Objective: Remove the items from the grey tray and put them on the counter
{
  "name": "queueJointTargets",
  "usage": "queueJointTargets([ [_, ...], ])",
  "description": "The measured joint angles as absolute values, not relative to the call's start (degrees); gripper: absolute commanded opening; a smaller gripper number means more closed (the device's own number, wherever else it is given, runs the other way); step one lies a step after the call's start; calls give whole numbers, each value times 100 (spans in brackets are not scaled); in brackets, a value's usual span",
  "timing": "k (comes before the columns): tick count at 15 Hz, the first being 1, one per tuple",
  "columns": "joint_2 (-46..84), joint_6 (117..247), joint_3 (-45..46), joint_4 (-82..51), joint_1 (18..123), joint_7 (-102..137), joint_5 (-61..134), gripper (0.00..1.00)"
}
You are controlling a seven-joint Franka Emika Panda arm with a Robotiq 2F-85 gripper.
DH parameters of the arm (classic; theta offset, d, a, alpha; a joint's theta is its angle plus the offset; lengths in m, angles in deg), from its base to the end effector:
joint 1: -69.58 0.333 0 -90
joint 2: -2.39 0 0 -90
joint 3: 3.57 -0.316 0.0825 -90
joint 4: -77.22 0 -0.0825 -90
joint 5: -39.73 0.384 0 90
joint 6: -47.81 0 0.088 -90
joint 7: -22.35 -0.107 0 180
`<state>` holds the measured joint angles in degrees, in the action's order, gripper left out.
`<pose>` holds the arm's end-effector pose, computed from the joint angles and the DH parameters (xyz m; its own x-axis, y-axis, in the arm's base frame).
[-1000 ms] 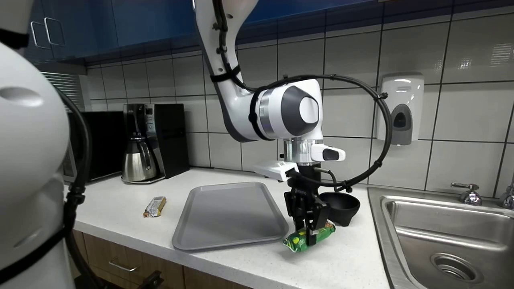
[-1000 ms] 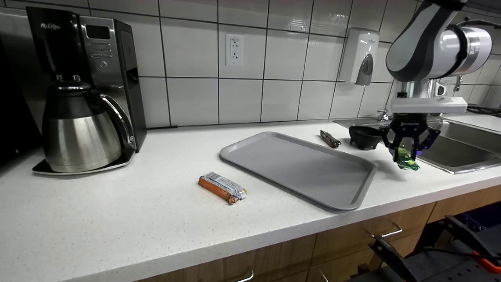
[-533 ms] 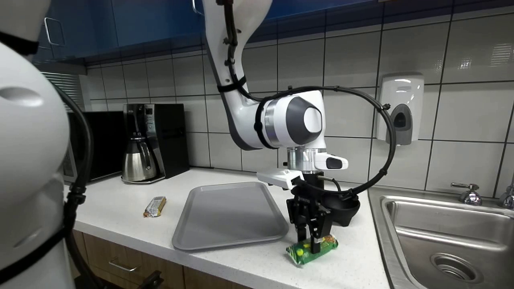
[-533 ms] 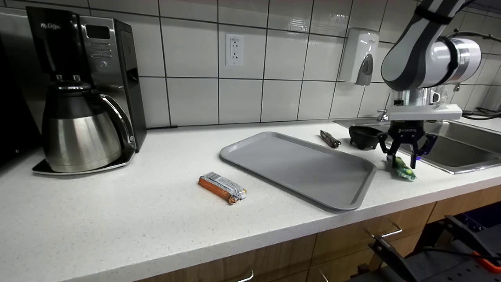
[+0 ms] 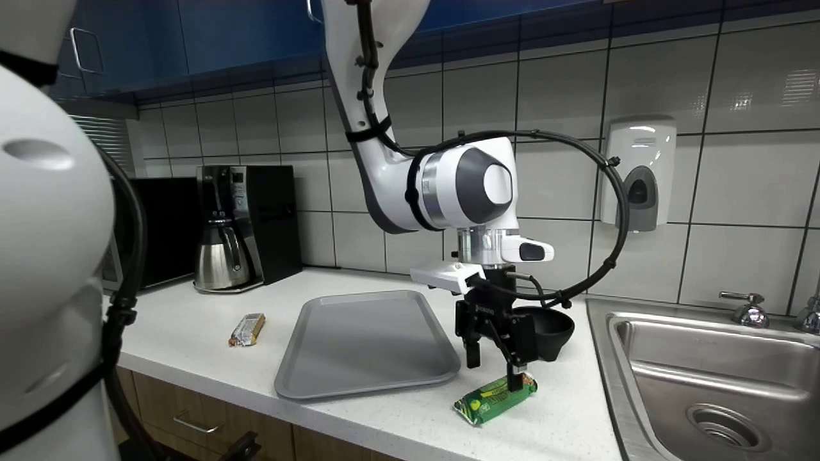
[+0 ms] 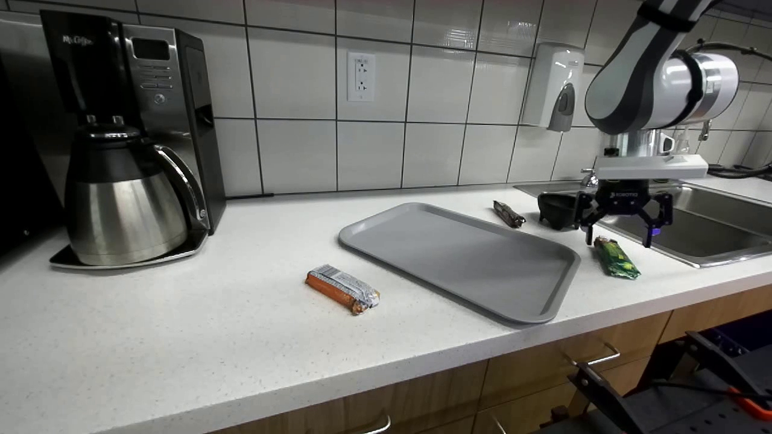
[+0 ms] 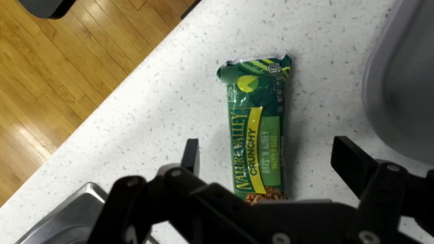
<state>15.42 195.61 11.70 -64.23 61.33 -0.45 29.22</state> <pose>0.4278 -0.1881 0.1983 0.7949 -0.6038 -0.0606 -0.5870 -0.7904 0.1753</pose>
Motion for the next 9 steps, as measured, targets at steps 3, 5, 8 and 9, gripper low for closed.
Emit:
queueJointTargets([
  [3,1308,19522,1170,-6497,6244,-49,2913,100],
  [5,1101,19480,1167,-6595,6338,-65,2886,100],
  [8,729,19365,1117,-6786,6461,-173,2770,100],
  [9,596,19318,1078,-6852,6492,-236,2723,100],
])
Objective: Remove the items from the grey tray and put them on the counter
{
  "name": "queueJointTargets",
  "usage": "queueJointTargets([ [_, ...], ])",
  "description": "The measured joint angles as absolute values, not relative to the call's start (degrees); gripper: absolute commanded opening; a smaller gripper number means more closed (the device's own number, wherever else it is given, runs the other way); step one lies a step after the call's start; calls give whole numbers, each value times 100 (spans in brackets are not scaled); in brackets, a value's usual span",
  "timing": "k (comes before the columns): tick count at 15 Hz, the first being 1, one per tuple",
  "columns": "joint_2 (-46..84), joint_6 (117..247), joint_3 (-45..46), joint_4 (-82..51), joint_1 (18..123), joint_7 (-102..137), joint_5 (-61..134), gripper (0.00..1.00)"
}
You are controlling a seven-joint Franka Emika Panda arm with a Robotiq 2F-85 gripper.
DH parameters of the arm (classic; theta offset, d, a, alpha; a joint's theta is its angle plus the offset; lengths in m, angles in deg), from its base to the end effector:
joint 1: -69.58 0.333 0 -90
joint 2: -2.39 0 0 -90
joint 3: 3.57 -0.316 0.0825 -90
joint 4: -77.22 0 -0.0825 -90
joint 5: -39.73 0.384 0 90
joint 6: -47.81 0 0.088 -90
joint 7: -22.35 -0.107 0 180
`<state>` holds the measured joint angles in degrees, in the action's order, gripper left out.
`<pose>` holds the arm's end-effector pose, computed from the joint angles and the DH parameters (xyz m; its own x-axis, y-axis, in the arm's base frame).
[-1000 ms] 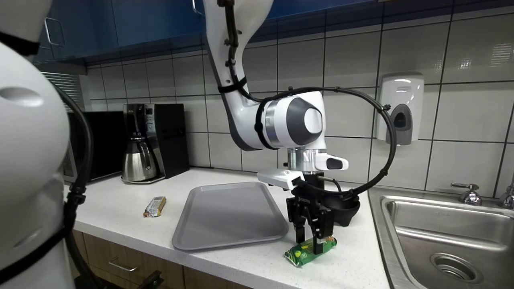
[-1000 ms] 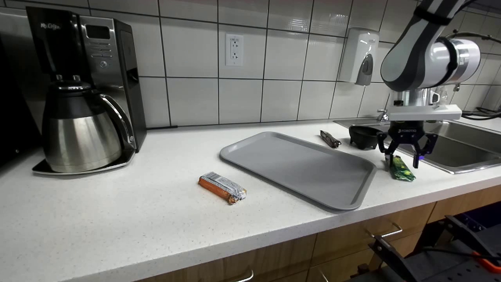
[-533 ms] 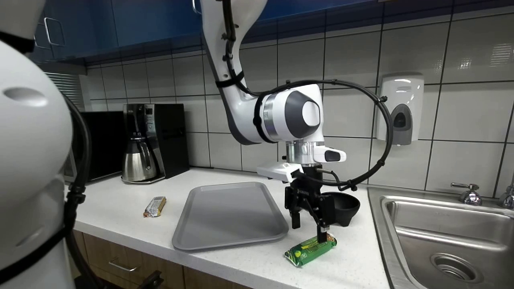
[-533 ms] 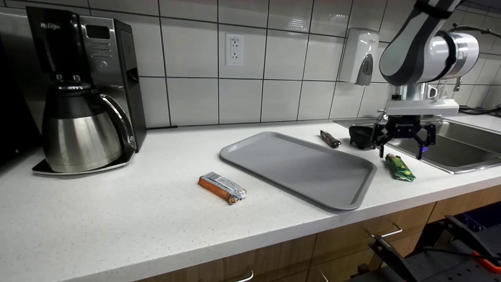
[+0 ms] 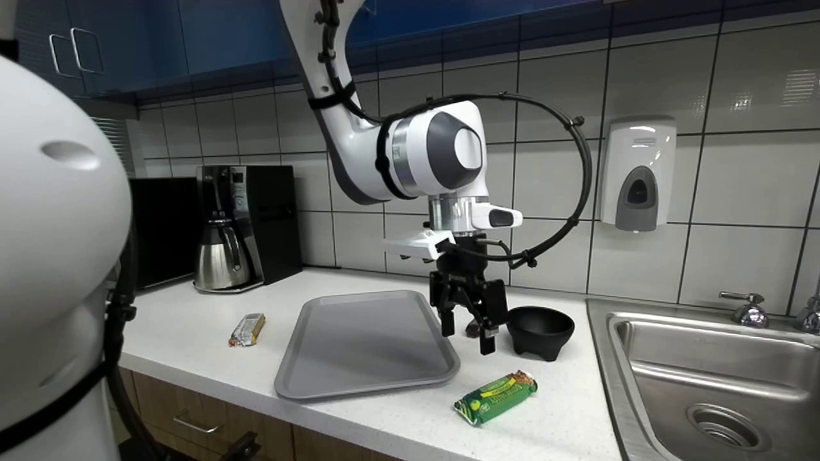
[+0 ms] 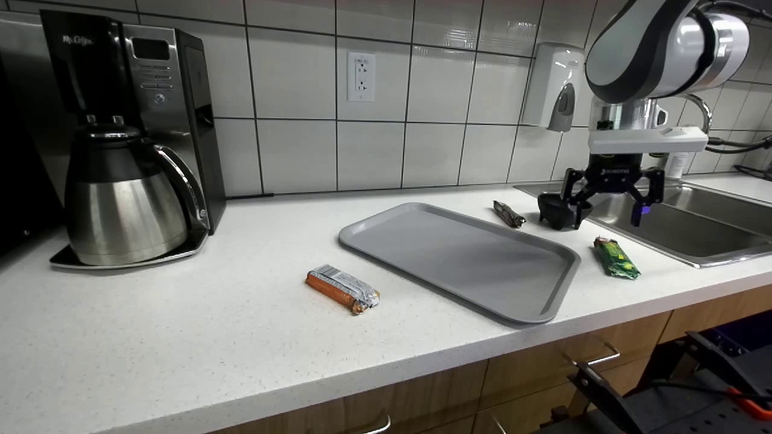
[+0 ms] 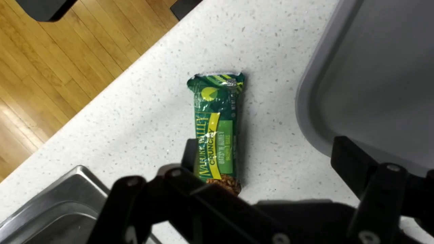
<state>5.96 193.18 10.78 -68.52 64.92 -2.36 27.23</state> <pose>0.4253 -0.1451 0.2430 0.8360 -0.5484 -0.0196 -0.5401 -0.8286 0.1476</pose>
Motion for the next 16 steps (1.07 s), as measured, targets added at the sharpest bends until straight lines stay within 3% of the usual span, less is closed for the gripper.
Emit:
queueJointTargets([
  [16,-1534,18169,-527,-7654,6631,-1289,2664,100],
])
